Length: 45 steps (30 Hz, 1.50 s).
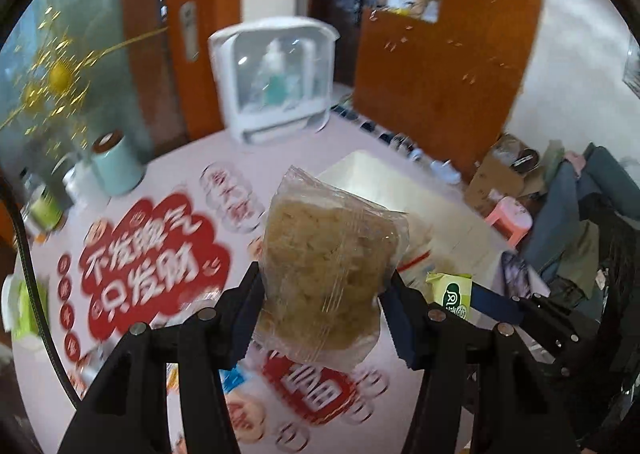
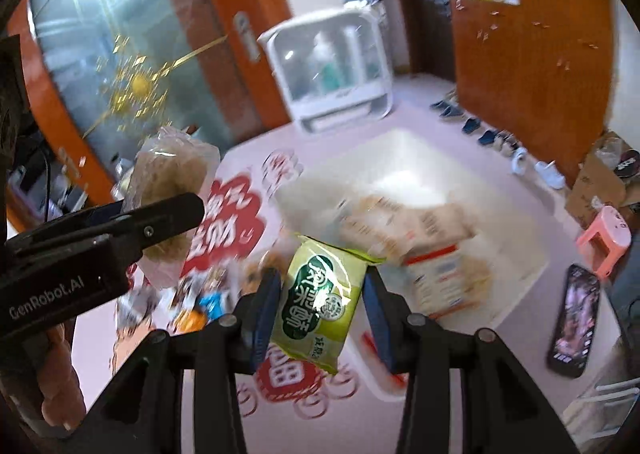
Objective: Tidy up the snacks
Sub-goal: 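Drop the crisp bag into the bin with the left tool while right drops green pack, then withdraw both open tools from the bin back over the snacks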
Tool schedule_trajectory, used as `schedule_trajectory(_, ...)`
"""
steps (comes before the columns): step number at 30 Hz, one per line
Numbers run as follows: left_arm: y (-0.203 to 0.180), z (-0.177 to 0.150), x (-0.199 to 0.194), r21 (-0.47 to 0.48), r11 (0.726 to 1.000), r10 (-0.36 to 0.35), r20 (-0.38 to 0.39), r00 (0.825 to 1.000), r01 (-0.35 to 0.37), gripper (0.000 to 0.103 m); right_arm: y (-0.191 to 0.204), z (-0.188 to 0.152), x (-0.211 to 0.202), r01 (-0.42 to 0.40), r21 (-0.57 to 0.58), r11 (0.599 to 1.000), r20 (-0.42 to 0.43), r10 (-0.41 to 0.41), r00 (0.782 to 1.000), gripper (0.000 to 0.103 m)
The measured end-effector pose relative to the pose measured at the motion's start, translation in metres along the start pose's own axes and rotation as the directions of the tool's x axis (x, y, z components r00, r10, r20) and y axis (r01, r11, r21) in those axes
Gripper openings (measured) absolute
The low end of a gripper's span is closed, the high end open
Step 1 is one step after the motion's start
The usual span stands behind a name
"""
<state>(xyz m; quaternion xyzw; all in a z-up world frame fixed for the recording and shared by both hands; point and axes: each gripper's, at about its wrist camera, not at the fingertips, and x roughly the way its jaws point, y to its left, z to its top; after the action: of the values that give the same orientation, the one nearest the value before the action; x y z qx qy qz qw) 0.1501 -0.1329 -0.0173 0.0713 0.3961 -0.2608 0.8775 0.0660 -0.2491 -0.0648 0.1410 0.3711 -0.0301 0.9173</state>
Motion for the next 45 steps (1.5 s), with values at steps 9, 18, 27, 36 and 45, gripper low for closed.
schedule_trajectory(9, -0.058, 0.037, 0.033, 0.054, 0.997, -0.051, 0.02, 0.999, 0.05, 0.055, -0.045, 0.029, -0.005, 0.069, 0.059, 0.996, 0.063, -0.073, 0.995, 0.043)
schedule_trajectory(18, -0.069, 0.039, 0.079, 0.038, 0.999, -0.03, -0.051, 0.998, 0.032, 0.056, -0.072, 0.024, 0.025, 0.1, 0.058, 0.993, -0.033, -0.098, 0.995, 0.043)
schedule_trajectory(27, -0.073, 0.035, 0.093, 0.059, 0.998, 0.042, -0.067, 0.997, -0.039, 0.092, -0.084, 0.018, 0.048, 0.104, 0.052, 0.993, -0.116, -0.097, 0.988, 0.046)
schedule_trajectory(36, -0.054, 0.031, 0.094, 0.003, 0.998, 0.07, -0.095, 0.993, -0.07, 0.092, -0.086, 0.023, 0.05, 0.099, 0.057, 0.993, -0.1, -0.093, 0.991, 0.05)
schedule_trajectory(45, -0.043, 0.025, 0.084, -0.02, 0.996, 0.083, -0.095, 0.992, -0.085, 0.092, -0.079, 0.025, 0.048, 0.086, 0.053, 0.995, -0.094, -0.08, 0.992, 0.05)
